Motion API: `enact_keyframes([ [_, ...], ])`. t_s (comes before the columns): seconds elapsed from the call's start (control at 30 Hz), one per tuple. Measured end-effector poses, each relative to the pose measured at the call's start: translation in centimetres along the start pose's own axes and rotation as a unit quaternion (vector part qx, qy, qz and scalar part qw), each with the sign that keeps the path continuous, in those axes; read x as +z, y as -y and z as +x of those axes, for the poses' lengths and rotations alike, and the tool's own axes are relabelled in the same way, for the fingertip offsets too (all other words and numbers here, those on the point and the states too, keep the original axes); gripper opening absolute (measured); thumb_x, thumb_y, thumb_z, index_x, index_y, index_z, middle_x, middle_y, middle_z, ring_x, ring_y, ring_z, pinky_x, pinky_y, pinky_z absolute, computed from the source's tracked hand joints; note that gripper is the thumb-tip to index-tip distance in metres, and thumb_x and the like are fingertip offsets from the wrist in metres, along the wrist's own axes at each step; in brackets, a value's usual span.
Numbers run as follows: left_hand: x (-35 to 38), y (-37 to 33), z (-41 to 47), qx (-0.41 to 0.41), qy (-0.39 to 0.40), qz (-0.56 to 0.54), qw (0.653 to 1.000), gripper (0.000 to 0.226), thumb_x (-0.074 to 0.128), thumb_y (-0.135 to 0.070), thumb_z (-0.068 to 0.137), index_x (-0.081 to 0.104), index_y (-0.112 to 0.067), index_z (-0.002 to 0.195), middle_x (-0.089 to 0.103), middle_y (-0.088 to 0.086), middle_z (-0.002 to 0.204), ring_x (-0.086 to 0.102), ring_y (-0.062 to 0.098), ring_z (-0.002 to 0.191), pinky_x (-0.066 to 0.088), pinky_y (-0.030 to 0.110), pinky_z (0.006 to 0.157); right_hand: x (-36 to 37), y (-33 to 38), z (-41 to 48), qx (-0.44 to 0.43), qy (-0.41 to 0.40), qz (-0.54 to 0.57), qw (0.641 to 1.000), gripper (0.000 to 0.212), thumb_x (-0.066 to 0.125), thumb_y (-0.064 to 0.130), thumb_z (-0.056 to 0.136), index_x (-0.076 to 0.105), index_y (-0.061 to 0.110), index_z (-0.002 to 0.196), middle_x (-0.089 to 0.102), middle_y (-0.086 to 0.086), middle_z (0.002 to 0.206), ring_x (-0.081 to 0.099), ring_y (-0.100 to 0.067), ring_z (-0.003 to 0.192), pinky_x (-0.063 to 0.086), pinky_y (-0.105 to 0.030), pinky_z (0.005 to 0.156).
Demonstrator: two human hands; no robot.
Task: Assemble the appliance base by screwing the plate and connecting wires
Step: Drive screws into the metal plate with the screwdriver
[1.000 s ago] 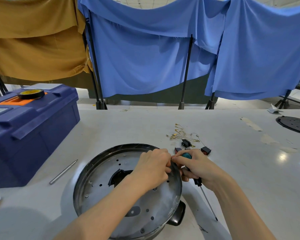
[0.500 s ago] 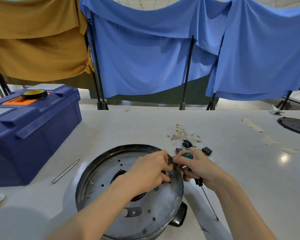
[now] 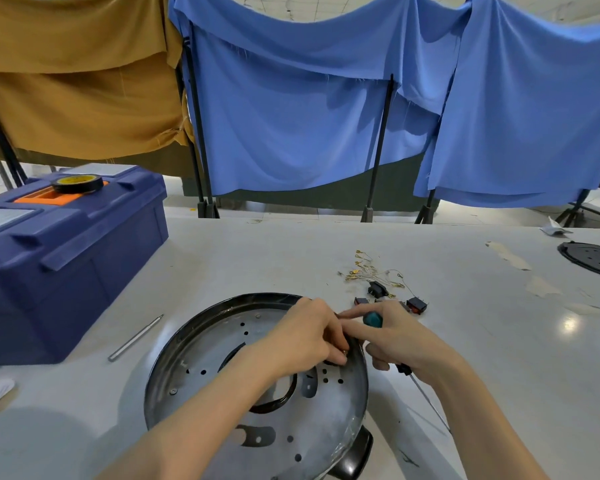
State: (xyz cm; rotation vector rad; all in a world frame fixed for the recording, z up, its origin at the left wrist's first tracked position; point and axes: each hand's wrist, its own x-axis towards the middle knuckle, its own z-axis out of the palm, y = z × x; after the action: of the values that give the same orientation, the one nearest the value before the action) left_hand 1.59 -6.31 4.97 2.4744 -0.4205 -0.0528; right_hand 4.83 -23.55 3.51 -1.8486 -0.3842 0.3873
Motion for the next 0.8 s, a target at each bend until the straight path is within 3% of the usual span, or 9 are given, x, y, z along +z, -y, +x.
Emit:
enact_keyframes([
  [0.13, 0.5, 0.1, -0.2, -0.001, -0.023, -0.023, 0.999, 0.006, 0.083, -0.02, 0.073, 0.077, -0.022, 0.075, 0.071, -0.001, 0.083, 0.064, 0.014, 0.081, 0.054, 0.032, 0.077, 0.8, 0.0, 0.2, -0.023, -0.02, -0.068, 0.997, 0.018, 0.06, 0.016, 0.089, 0.075, 0.022, 0.083, 0.054, -0.005, 0.051, 0.045, -0.018, 0.041, 0.035, -0.025, 0.041],
  [0.27, 1.0, -0.4, -0.1, -0.013, -0.03, 0.05, 0.998, 0.036, 0.079, -0.019, 0.074, 0.053, -0.03, 0.051, 0.067, 0.0, 0.086, 0.061, 0.022, 0.085, 0.052, 0.037, 0.076, 0.5, 0.1, 0.1, -0.027, -0.008, -0.066, 0.997, 0.024, 0.057, 0.014, 0.089, 0.073, 0.021, 0.073, 0.054, -0.006, 0.051, 0.044, -0.019, 0.041, 0.034, -0.027, 0.043],
  [0.5, 1.9, -1.0, -0.3, 0.023, -0.056, 0.146, 0.987, 0.035, 0.066, -0.018, 0.082, 0.04, -0.027, 0.06, 0.058, -0.003, 0.091, 0.056, 0.023, 0.089, 0.038, 0.031, 0.066, 0.5, 0.3, -0.1, -0.023, 0.007, -0.021, 0.999, 0.024, 0.056, 0.008, 0.093, 0.072, 0.011, 0.076, 0.05, -0.002, 0.046, 0.036, -0.013, 0.037, 0.037, -0.024, 0.041],
  [0.6, 1.4, -0.8, -0.5, 0.028, -0.027, 0.115, 0.993, 0.029, 0.071, -0.019, 0.082, 0.051, -0.024, 0.062, 0.052, -0.009, 0.084, 0.054, 0.018, 0.086, 0.043, 0.033, 0.069, 0.5, 0.3, -0.1, -0.024, 0.007, -0.004, 1.0, 0.02, 0.058, 0.011, 0.094, 0.073, 0.007, 0.08, 0.049, -0.007, 0.05, 0.034, -0.014, 0.038, 0.037, -0.024, 0.041],
  [0.7, 0.3, -0.3, -0.2, 0.039, 0.011, 0.079, 0.996, 0.004, 0.075, -0.02, 0.081, 0.073, -0.017, 0.079, 0.058, -0.008, 0.085, 0.056, 0.015, 0.086, 0.05, 0.038, 0.08, 0.4, 0.3, -0.1, -0.015, 0.015, 0.011, 1.0, 0.018, 0.061, 0.014, 0.094, 0.073, 0.005, 0.084, 0.046, -0.008, 0.052, 0.032, -0.014, 0.039, 0.037, -0.023, 0.042],
  [0.8, -0.4, 0.3, 0.0, 0.035, 0.019, 0.021, 0.999, 0.013, 0.074, -0.01, 0.081, 0.078, -0.013, 0.093, 0.07, -0.002, 0.092, 0.064, 0.01, 0.086, 0.053, 0.024, 0.081, 0.2, 0.2, -0.3, 0.007, 0.028, 0.026, 0.999, 0.021, 0.063, 0.021, 0.095, 0.073, 0.006, 0.084, 0.044, -0.01, 0.055, 0.03, -0.014, 0.039, 0.037, -0.023, 0.042],
])
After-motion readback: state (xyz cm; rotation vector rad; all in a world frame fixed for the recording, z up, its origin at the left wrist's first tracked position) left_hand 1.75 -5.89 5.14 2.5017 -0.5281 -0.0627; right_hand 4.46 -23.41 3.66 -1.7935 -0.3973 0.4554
